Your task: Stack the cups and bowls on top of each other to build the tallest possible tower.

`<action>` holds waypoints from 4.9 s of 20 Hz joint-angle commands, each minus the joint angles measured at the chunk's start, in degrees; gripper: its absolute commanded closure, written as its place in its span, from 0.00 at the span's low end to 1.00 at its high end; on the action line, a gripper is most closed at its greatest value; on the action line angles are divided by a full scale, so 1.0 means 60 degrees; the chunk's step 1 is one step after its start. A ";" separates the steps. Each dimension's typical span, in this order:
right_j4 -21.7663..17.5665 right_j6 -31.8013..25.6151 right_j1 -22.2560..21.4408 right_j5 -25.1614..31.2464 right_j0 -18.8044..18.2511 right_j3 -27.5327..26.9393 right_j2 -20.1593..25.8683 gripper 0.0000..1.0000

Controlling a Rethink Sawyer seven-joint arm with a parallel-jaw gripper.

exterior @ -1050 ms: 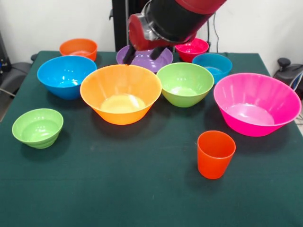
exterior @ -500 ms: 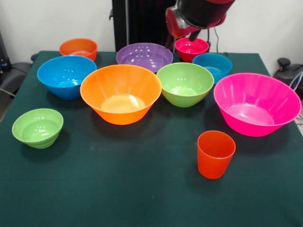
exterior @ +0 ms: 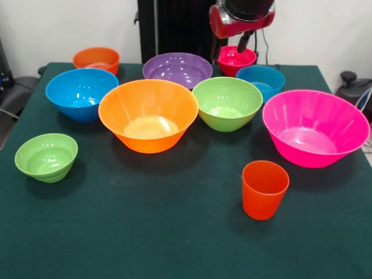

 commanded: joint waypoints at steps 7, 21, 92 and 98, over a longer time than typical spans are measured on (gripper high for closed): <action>-0.0784 0.0944 0.0249 -0.4521 -0.0654 0.2660 -0.0523 0.00; -0.1544 0.1382 0.2608 -0.8343 -0.0060 0.2774 -0.1176 0.00; -0.2962 -0.0034 0.0269 -0.9493 0.0432 0.2588 -0.1292 0.00; -0.3124 -0.0433 0.0030 -0.8910 -0.0050 0.2407 -0.0687 0.00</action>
